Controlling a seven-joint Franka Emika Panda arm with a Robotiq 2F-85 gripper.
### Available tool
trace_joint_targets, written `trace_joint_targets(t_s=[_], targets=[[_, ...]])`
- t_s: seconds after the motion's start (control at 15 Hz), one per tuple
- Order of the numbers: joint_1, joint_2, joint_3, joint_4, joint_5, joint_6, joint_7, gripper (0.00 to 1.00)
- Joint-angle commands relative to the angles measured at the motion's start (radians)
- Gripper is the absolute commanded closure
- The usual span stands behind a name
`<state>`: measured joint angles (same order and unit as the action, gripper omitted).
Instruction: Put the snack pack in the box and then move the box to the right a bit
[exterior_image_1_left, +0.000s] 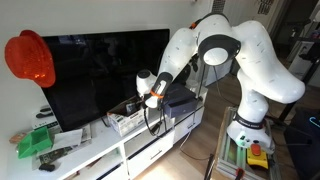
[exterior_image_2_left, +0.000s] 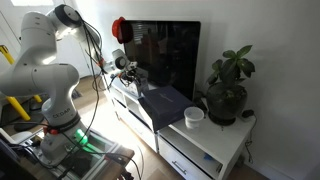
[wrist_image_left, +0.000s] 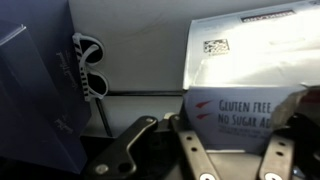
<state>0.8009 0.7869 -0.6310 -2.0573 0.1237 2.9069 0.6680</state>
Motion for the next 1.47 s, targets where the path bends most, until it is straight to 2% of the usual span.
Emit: trace_joint_targets(t_s=[0.0, 0.47, 1.0, 1.07, 1.13, 1.4], targets=[[0.009, -0.061, -0.019, -0.055, -0.037, 0.028, 0.029, 0.96], [0.014, -0.052, -0.046, -0.098, -0.028, 0.084, 0.023, 0.96], [0.006, -0.061, -0.047, -0.122, -0.007, 0.069, 0.056, 0.96], [0.008, -0.059, -0.048, -0.121, -0.010, 0.071, 0.059, 0.60], [0.004, -0.064, -0.042, -0.121, -0.011, 0.074, 0.055, 0.60], [0.031, -0.095, -0.062, -0.129, -0.017, 0.092, 0.063, 0.32]])
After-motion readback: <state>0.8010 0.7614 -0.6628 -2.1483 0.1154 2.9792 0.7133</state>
